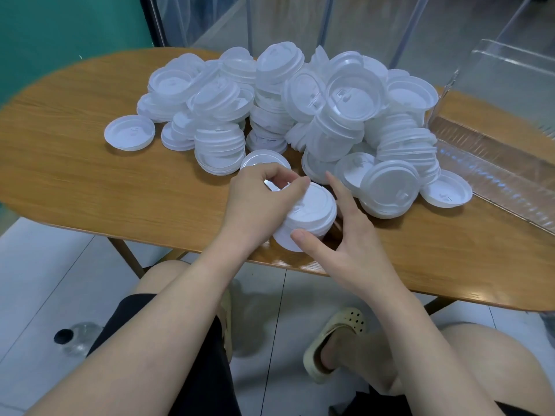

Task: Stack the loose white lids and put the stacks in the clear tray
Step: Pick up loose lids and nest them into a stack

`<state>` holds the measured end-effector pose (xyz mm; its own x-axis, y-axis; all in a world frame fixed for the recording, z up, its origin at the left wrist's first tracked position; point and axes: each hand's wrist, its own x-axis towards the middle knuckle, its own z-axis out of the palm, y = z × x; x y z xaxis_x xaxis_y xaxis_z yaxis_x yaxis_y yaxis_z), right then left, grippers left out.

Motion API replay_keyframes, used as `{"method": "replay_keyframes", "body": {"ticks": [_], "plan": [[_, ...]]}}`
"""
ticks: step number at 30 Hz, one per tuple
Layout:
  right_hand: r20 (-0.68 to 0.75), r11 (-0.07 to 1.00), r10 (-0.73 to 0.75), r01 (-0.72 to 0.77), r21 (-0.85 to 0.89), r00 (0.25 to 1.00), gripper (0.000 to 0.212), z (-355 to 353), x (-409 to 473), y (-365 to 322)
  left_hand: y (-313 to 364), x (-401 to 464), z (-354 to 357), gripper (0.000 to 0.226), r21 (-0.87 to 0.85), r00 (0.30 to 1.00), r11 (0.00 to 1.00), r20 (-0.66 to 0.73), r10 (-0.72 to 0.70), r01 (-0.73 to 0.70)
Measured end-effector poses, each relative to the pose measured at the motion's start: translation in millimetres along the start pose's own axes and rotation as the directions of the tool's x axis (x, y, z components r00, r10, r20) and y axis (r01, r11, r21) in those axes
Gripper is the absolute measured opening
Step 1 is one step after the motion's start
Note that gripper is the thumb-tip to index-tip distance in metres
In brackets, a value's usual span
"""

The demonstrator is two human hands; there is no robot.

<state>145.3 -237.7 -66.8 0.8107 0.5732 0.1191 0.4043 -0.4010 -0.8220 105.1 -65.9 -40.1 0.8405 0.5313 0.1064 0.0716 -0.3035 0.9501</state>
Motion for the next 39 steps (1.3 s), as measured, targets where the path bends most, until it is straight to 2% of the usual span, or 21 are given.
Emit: {"method": "replay_keyframes", "body": {"ticks": [6, 10, 13, 16, 19, 21, 23, 31, 35, 39], "plan": [[0.012, 0.999, -0.05, 0.05, 0.003, 0.999, 0.072, 0, 3, 3, 0, -4, -1, 0.01, 0.056, 0.999, 0.997, 0.011, 0.05, -0.051], [0.02, 0.999, -0.037, 0.037, 0.003, 0.999, 0.074, 0, 3, 4, -3, -8, -5, 0.013, 0.117, 0.992, 0.985, 0.03, 0.125, -0.128], [0.017, 1.0, -0.029, 0.029, 0.001, 0.999, 0.075, 0, 2, 4, -9, -9, -13, 0.022, 0.192, 0.969, 0.95, 0.031, 0.245, -0.247], [0.012, 1.0, -0.02, 0.02, -0.014, 1.0, 0.077, 0, 2, 3, -17, -2, -29, 0.023, 0.366, 0.931, 0.861, 0.043, 0.362, -0.352], [0.013, 1.0, -0.015, 0.015, 0.0, 1.0, 0.076, -2, 2, 0, -31, 4, -46, 0.029, 0.615, 0.911, 0.682, 0.168, 0.376, -0.395], [0.013, 1.0, -0.011, 0.011, 0.012, 1.0, 0.075, -2, 1, -2, -37, 5, -52, 0.024, 0.665, 0.908, 0.625, 0.228, 0.351, -0.409], [0.009, 1.0, -0.005, 0.005, 0.027, 1.0, 0.076, -2, 1, -3, -38, 5, -53, 0.019, 0.69, 0.909, 0.601, 0.225, 0.352, -0.404], [0.007, 0.999, 0.004, -0.004, 0.053, 1.0, 0.085, -3, -1, -5, -37, 4, -51, 0.006, 0.682, 0.9, 0.622, 0.127, 0.418, -0.385], [0.009, 0.999, 0.008, -0.009, 0.04, 1.0, 0.087, -3, 0, -6, -31, 1, -54, 0.007, 0.664, 0.892, 0.638, 0.102, 0.439, -0.39], [0.008, 1.0, 0.007, -0.007, 0.03, 1.0, 0.087, -3, 0, -5, -30, 1, -55, 0.014, 0.648, 0.915, 0.677, 0.08, 0.395, -0.349]]}}
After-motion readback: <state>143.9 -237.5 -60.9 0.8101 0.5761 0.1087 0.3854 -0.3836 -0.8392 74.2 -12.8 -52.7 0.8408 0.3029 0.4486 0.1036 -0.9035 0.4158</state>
